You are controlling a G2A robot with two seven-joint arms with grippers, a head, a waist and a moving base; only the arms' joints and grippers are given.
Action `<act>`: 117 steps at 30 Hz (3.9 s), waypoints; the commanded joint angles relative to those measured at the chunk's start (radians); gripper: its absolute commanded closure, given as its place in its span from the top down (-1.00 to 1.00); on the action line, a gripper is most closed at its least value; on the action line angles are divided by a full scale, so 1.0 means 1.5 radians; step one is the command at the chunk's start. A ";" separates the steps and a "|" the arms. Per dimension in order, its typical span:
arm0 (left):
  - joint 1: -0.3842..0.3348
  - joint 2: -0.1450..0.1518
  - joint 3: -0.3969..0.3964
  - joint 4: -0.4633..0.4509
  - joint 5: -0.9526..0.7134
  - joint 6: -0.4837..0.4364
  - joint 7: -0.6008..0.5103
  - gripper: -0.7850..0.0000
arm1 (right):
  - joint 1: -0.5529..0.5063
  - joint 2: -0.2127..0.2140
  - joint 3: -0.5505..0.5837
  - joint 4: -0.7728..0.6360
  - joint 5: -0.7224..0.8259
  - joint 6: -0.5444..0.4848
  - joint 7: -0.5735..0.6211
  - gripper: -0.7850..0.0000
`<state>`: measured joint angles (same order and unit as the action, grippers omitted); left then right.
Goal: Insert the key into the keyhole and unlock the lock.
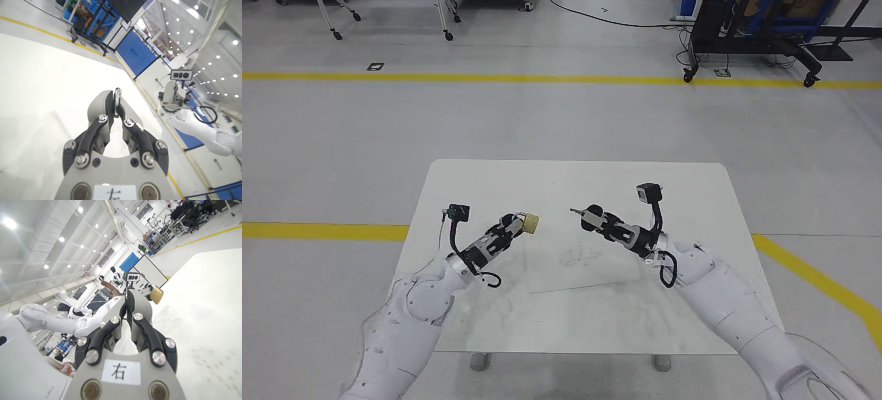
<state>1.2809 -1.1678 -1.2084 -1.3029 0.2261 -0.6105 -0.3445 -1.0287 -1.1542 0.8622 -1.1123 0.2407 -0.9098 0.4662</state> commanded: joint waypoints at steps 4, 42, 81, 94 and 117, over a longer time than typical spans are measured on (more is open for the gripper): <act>-0.033 -0.005 0.011 0.057 -0.100 -0.051 -0.043 -1.00 | 0.011 -0.011 -0.014 0.004 -0.011 0.020 -0.028 -1.00; -0.078 -0.026 0.073 0.144 -0.253 -0.173 -0.132 -1.00 | 0.065 -0.134 -0.114 0.139 -0.024 0.041 -0.199 -1.00; -0.235 -0.065 0.133 0.237 -0.490 0.349 -0.302 -1.00 | -0.017 -0.113 0.019 0.047 -0.085 0.042 -0.182 -1.00; -0.279 -0.074 0.136 0.299 -0.534 0.366 -0.352 -1.00 | -0.021 -0.112 0.022 0.042 -0.086 0.046 -0.184 -1.00; -0.233 -0.079 0.131 0.218 -0.508 0.465 -0.212 -1.00 | -0.215 -0.073 0.105 -0.353 -0.033 0.692 -0.156 -1.00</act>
<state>0.9281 -1.2860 -1.0112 -0.9724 -0.5381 0.0852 -0.6639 -1.3428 -1.2643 1.0194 -1.6210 0.1900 0.0959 0.2378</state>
